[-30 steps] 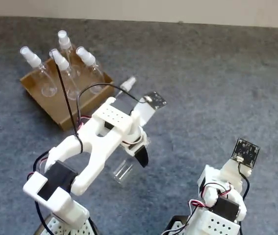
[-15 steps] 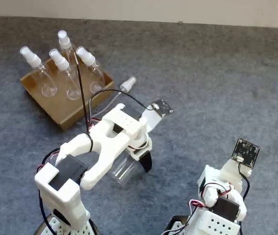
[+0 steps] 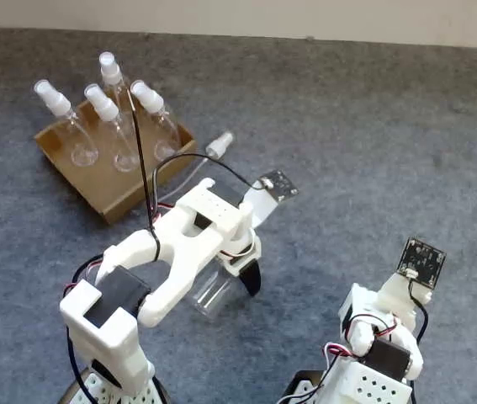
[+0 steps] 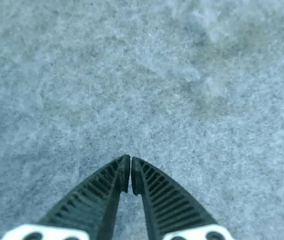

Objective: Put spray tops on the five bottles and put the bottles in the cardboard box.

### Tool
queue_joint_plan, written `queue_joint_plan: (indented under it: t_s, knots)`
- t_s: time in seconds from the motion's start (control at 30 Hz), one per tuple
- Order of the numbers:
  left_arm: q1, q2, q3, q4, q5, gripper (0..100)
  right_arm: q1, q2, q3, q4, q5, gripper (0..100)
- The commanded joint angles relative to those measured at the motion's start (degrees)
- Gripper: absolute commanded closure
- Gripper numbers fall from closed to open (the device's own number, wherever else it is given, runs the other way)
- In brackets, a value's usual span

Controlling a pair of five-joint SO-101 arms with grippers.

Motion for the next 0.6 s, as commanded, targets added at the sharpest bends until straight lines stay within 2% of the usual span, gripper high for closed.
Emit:
queue_joint_plan:
  t_s: [0.0, 0.57]
  knots:
    - [1.01, -1.89, -1.36, -0.62, -0.18, 65, -0.84, -0.57, 8.22, 0.48, -0.44, 99.4]
    - [0.48, -1.89, -1.36, -0.62, -0.09, 65, -0.84, -0.57, 8.22, 0.48, -0.44, 99.4]
